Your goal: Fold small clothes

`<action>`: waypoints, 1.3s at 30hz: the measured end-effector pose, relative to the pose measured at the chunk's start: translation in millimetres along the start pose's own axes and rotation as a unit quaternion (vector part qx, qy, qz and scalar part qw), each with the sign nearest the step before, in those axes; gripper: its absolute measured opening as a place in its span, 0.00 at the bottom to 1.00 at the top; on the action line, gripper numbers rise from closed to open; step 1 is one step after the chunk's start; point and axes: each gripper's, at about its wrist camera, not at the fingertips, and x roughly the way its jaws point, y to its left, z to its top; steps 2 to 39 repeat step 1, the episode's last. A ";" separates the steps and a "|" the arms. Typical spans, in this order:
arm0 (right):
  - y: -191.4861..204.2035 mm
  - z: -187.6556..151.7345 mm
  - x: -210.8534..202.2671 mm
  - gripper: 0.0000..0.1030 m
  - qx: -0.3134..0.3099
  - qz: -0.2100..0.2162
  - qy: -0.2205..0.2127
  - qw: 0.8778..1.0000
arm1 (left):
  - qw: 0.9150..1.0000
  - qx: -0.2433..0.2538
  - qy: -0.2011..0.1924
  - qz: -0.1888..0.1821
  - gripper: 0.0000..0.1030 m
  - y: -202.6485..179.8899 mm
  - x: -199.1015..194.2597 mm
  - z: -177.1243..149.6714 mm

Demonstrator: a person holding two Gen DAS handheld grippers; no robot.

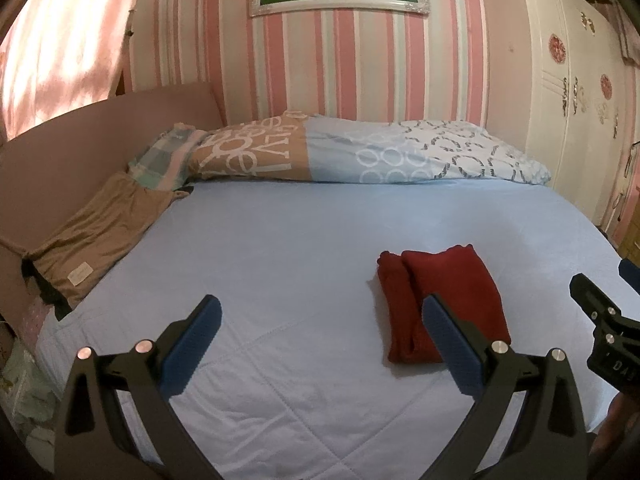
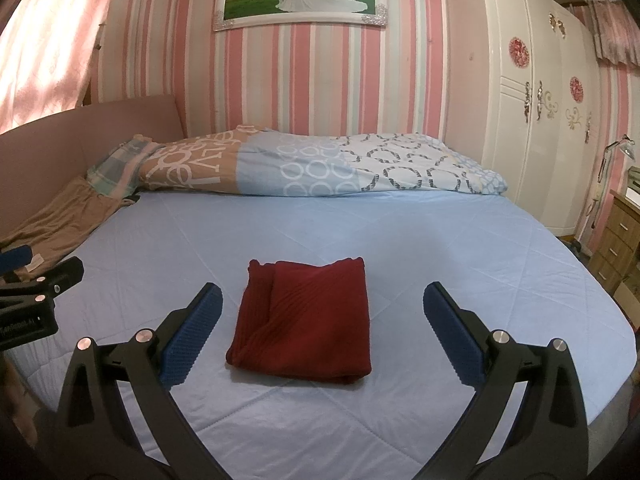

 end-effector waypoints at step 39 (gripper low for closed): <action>0.0 -1.1 -0.5 0.97 0.000 -0.001 -0.001 1.000 | 1.000 0.000 0.001 -0.001 0.98 0.3 0.1 0.0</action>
